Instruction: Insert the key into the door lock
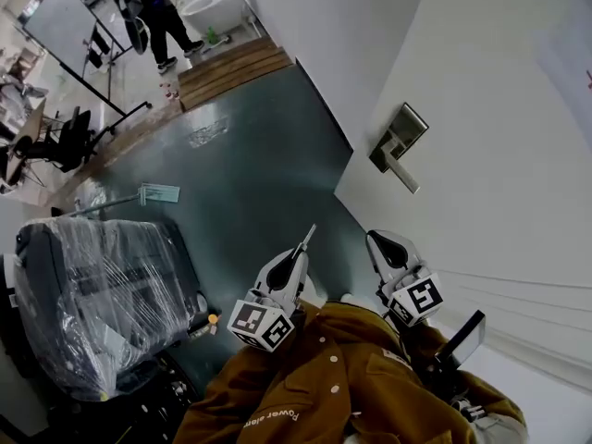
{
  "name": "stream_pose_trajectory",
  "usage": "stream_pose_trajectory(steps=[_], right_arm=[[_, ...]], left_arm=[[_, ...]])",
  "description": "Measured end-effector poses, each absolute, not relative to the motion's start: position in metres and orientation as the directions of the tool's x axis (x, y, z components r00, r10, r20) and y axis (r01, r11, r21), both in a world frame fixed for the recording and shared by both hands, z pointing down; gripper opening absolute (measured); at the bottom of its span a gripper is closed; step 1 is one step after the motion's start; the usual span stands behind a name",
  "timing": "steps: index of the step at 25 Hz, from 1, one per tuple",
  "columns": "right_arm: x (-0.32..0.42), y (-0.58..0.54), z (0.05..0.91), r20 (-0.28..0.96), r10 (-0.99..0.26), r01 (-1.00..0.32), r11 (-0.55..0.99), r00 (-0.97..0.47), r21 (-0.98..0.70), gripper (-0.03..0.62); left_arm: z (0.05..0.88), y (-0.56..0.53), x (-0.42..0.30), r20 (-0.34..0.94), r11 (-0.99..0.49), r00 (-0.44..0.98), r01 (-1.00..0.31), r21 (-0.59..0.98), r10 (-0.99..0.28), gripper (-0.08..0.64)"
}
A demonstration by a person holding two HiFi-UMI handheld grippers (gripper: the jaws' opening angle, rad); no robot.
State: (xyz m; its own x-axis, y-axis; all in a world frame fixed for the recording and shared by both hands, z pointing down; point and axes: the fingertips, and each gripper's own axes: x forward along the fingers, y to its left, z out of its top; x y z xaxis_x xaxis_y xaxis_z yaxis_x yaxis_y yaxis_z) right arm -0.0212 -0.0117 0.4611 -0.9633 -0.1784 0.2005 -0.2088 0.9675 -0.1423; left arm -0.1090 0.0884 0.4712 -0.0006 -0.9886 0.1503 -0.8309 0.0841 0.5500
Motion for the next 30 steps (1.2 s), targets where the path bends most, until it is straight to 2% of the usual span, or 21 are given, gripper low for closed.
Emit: stream_pose_trajectory(steps=[6,13,17,21,30], right_arm=[[-0.045,-0.044,0.451,0.204,-0.282,-0.308,0.945,-0.938,-0.109,0.009],[-0.046,-0.073,0.447,0.228,-0.334,-0.353,0.934,-0.915,-0.048,0.017],[-0.039,-0.093,0.434,0.153,-0.385,-0.391,0.92,-0.91,-0.007,0.017],[-0.017,-0.113,0.434,0.132,-0.454,-0.46,0.888,-0.881,-0.016,0.017],[0.016,-0.13,0.439,0.116,-0.545,-0.552,0.833,-0.83,-0.043,0.017]], left_arm=[[0.478,0.031,-0.133,0.128,-0.039,0.159,-0.761,0.648,-0.979,0.023],[0.528,-0.054,-0.124,0.062,-0.038,0.264,-0.359,0.932,-0.963,0.023],[0.554,-0.101,-0.109,0.041,-0.02,0.324,-0.181,0.983,-0.945,0.023],[0.566,-0.145,-0.098,0.017,0.024,0.344,0.016,1.0,-0.939,0.023],[0.583,-0.19,-0.098,0.038,0.044,0.398,0.007,0.999,-0.917,0.023]])
